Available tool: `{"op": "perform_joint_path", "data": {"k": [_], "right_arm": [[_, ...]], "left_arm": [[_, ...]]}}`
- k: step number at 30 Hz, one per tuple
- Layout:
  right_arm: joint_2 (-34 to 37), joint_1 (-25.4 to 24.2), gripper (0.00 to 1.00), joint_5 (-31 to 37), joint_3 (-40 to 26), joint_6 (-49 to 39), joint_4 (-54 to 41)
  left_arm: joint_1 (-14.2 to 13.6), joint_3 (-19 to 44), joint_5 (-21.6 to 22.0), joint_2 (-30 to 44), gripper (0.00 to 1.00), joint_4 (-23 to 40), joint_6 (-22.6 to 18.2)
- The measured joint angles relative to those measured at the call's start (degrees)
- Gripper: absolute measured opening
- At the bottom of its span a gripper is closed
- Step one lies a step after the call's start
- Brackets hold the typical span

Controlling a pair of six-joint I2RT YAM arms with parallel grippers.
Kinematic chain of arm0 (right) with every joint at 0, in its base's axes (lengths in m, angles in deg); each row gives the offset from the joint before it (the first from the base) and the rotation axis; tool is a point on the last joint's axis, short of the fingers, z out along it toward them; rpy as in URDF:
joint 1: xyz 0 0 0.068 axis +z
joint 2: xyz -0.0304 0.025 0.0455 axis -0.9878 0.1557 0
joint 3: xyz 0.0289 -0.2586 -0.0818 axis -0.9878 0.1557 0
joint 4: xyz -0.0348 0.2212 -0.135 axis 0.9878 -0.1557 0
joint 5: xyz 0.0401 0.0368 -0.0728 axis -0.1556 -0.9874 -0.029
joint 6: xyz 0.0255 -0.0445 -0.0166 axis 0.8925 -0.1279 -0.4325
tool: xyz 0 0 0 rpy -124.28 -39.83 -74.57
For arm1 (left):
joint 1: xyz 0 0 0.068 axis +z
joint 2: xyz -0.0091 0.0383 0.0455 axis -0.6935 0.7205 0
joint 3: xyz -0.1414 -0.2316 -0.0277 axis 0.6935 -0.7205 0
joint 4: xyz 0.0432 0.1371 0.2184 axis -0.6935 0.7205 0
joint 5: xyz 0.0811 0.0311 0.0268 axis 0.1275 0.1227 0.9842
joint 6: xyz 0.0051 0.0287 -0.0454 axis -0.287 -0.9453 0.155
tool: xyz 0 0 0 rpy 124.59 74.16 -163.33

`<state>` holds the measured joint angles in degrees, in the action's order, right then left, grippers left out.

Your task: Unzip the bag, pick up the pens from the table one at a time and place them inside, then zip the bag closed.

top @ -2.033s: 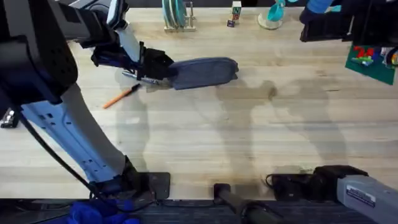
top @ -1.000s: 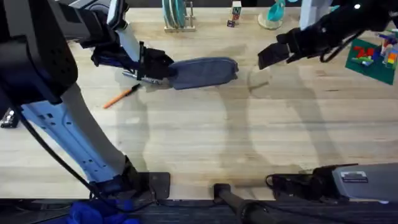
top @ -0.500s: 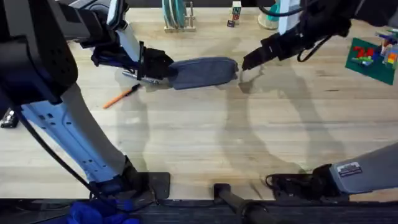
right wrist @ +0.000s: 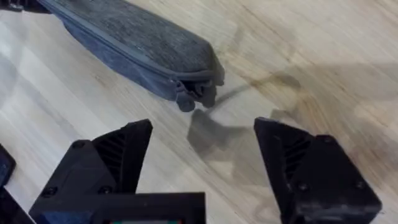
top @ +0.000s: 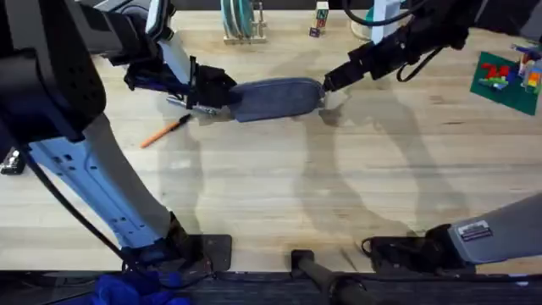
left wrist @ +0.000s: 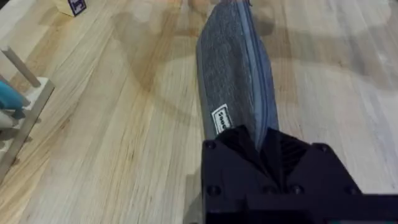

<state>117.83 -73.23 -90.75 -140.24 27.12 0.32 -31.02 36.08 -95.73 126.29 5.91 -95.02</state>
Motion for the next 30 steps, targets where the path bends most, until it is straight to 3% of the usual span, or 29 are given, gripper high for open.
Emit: {"op": "perform_joint_path", "data": {"k": [17, 30], "right_arm": [[0.1, 0.9, 0.995, 0.0, 0.0, 0.0, 1.2], [5.1, 3.5, 0.995, -1.3, -0.1, 0.0, 6.1]], "left_arm": [[0.0, 0.0, 0.0, 0.0, 0.042, 0.0, 0.0], [0.0, 0.0, 0.0, 0.0, 0.042, 0.0, 0.0]]}}
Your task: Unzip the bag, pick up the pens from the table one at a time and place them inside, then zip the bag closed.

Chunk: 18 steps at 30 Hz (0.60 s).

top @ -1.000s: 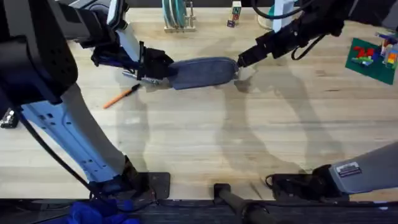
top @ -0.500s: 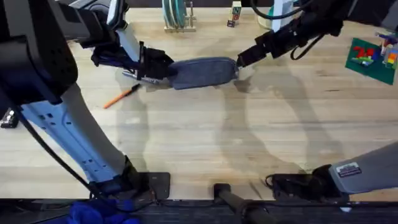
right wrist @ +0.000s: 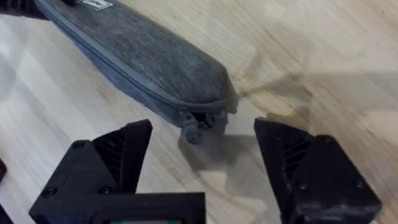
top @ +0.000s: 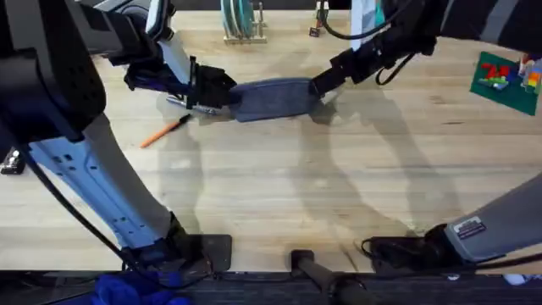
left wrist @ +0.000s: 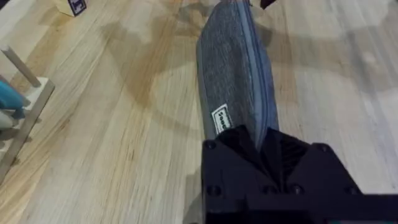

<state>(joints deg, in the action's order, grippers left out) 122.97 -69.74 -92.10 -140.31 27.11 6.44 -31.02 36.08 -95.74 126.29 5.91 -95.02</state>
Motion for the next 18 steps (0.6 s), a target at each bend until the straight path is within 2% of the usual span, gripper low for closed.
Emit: {"op": "perform_joint_path", "data": {"k": [7, 12, 15, 18], "right_arm": [[1.5, 0.1, 0.982, -0.6, 0.0, 0.0, -0.1], [1.7, 0.1, 0.899, -0.7, 0.0, 0.0, 0.1], [1.7, 0.1, 0.771, -0.8, 0.0, -0.2, 0.1], [1.7, 0.1, 0.536, -1.0, 0.0, -0.2, 0.1]], "left_arm": [[0.0, 0.0, 0.0, 0.0, 0.042, 0.0, 0.0], [0.0, 0.0, 0.0, 0.0, 0.042, 0.0, 0.0], [0.0, 0.0, 0.0, 0.0, 0.042, 0.0, 0.0], [0.0, 0.0, 0.0, 0.0, 0.042, -0.1, 0.0]]}}
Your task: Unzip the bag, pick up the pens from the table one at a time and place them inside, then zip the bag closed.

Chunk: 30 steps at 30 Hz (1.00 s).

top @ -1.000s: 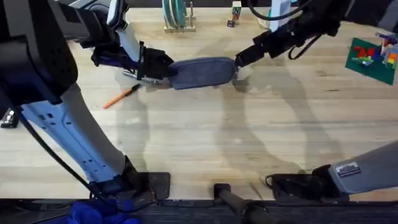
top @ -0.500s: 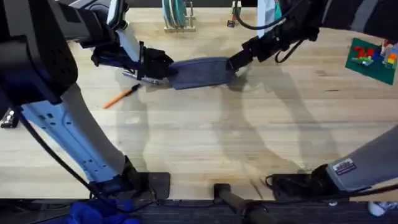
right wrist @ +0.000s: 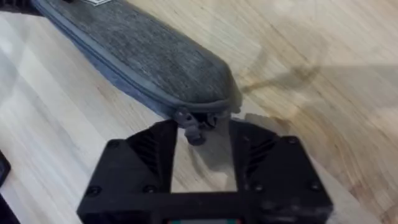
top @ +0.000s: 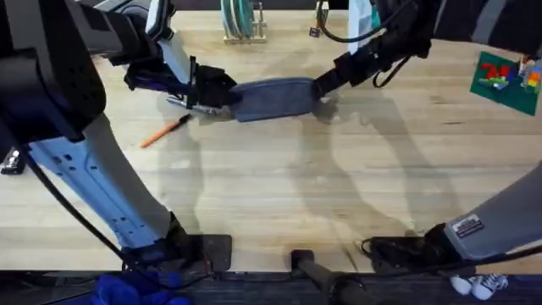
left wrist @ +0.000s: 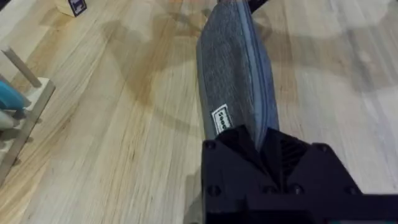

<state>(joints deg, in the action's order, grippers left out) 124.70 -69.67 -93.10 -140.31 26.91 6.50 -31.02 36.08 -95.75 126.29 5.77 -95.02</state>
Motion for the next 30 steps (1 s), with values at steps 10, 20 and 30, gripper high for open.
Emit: {"op": "perform_joint_path", "data": {"k": [10, 20, 30], "right_arm": [[0.1, 0.1, 0.233, -0.9, 0.0, 0.0, -0.4], [0.1, 0.1, 0.032, -0.9, 0.0, 0.0, -0.8], [0.1, 0.1, 0.032, -0.9, 0.0, 0.0, -1.2]], "left_arm": [[0.0, 0.0, -0.1, 0.0, 0.042, -0.1, 0.0], [0.0, 0.0, -0.1, 0.0, 0.042, -0.1, 0.0], [0.0, 0.0, -0.1, 0.0, 0.042, -0.1, 0.0]]}}
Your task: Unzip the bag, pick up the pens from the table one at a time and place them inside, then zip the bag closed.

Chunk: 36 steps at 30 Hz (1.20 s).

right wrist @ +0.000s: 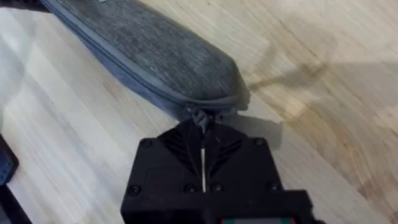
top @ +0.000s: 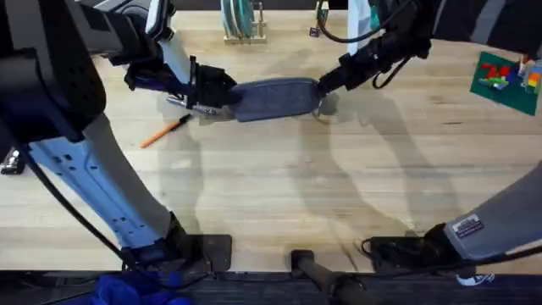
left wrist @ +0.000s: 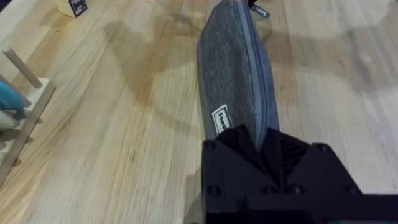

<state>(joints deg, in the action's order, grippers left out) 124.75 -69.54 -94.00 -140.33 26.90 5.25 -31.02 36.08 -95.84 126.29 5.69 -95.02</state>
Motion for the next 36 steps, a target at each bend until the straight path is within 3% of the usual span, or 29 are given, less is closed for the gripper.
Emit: {"op": "perform_joint_path", "data": {"k": [18, 36], "right_arm": [[-0.2, 0.0, 0.032, 0.0, -0.3, 0.3, -1.0], [-0.3, 0.0, 0.032, 0.3, -7.6, 0.7, -10.4]], "left_arm": [[0.0, 0.0, 0.0, 0.0, 0.042, 0.0, 0.0], [0.0, 0.0, 0.0, 0.0, 0.042, 0.0, 0.0]]}}
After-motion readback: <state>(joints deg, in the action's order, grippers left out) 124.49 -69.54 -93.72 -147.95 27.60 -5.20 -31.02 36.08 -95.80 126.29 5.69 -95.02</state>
